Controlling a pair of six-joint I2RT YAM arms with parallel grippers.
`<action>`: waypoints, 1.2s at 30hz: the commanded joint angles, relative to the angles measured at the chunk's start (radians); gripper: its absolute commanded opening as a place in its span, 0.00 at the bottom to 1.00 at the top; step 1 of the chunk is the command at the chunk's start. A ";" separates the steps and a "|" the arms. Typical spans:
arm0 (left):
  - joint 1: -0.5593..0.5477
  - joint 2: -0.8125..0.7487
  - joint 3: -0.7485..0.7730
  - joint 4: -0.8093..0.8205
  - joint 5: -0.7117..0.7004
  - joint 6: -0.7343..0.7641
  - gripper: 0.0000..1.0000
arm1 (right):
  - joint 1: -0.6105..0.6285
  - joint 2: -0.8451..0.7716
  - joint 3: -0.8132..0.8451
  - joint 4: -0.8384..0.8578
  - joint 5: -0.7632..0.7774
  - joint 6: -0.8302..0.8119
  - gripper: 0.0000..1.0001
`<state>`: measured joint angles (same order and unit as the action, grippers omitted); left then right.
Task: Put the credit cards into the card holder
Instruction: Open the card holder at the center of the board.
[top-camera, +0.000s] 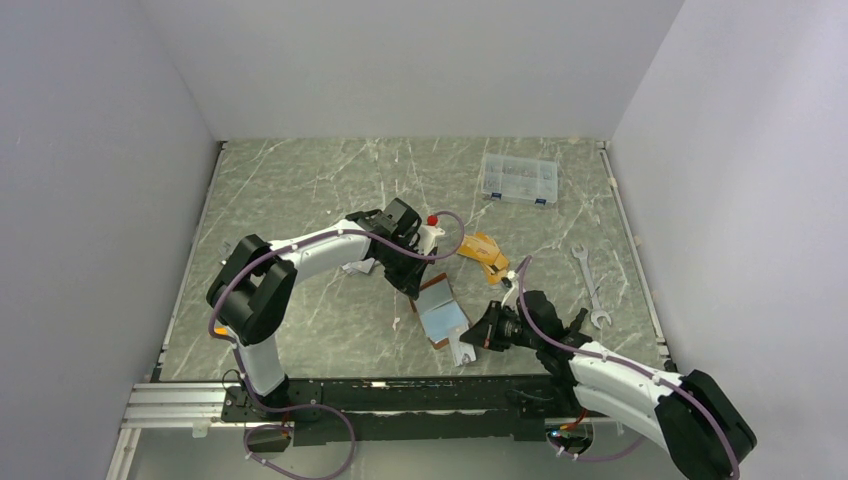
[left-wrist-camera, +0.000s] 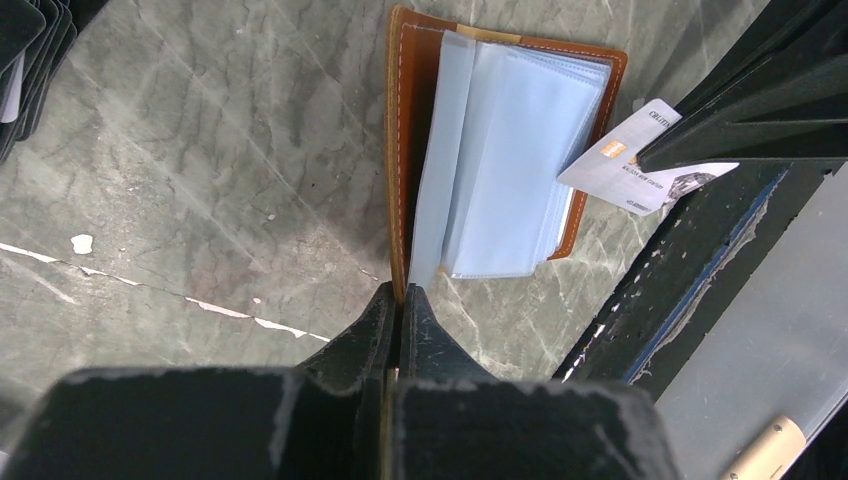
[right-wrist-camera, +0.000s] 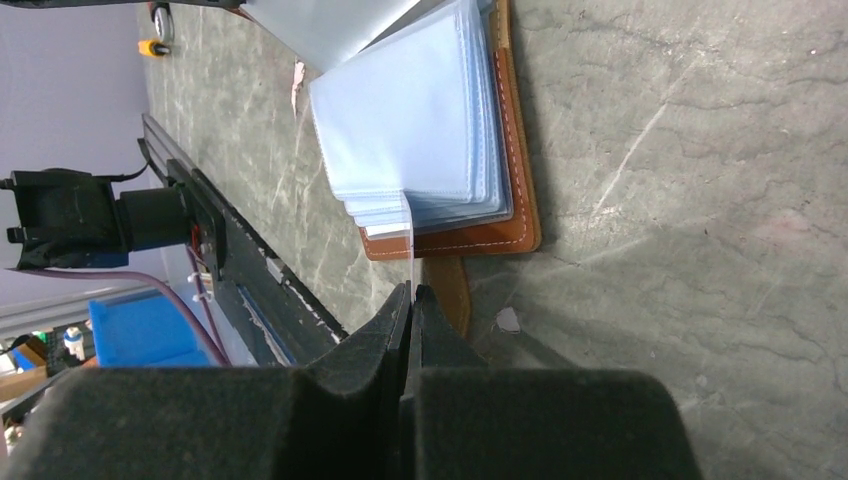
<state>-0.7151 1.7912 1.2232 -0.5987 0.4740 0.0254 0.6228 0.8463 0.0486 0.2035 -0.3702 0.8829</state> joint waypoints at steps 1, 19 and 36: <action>0.004 -0.033 0.001 0.020 0.019 0.008 0.00 | -0.002 0.026 0.010 0.039 -0.004 0.000 0.00; 0.004 -0.029 0.007 0.003 0.029 0.013 0.00 | -0.001 0.070 0.041 0.083 0.076 -0.004 0.00; 0.003 -0.005 0.029 -0.006 0.048 0.012 0.00 | -0.001 -0.009 0.011 0.064 0.217 0.033 0.00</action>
<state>-0.7147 1.7916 1.2240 -0.6033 0.4896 0.0257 0.6231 0.8532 0.0689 0.2413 -0.2119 0.9024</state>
